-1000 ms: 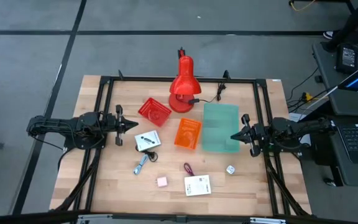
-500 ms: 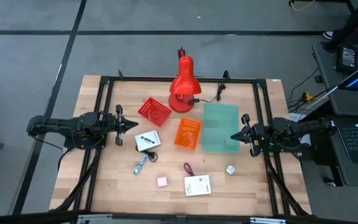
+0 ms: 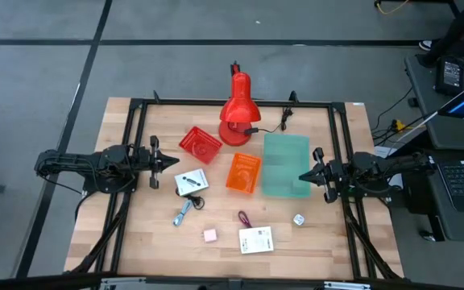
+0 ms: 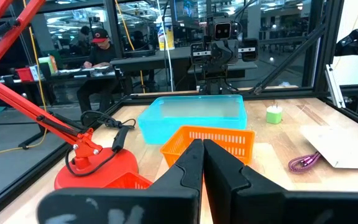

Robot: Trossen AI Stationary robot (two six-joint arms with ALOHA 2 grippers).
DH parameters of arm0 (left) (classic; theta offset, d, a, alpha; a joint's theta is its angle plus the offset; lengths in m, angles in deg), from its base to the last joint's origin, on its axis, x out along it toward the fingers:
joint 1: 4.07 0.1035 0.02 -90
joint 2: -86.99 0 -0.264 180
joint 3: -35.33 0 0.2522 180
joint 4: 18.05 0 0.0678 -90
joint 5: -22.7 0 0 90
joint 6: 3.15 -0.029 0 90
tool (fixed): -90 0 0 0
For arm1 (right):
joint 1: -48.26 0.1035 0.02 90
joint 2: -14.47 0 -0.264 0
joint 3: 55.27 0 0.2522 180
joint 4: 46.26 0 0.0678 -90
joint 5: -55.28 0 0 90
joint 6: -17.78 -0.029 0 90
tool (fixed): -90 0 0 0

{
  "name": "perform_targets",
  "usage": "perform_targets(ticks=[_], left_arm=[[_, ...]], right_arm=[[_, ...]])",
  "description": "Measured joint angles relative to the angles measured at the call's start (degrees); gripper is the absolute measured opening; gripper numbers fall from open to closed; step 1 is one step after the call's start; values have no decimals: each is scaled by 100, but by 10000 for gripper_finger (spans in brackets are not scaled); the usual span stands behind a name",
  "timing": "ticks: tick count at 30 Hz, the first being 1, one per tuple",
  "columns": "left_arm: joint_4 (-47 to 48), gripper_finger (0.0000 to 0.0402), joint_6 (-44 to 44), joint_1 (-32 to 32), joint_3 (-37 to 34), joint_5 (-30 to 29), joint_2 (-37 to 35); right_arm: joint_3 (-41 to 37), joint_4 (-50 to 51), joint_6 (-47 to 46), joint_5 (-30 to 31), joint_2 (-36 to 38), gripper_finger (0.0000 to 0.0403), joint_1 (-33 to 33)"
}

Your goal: Pick and place items into bin

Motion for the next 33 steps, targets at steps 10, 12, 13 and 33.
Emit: perform_targets(ticks=[10,12,13,33], left_arm=[[-1,6,1,-1,2,1,1],[0,6,0,0,1,1,1],[-1,6,0,1,2,0,0],[1,6,-94,1,2,-9,0]], right_arm=[[-2,0,0,0,-1,0,-2],[-1,1,0,0,-1,0,-1],[0,0,0,-2,0,0,-2],[-1,-4,0,0,0,0,0]])
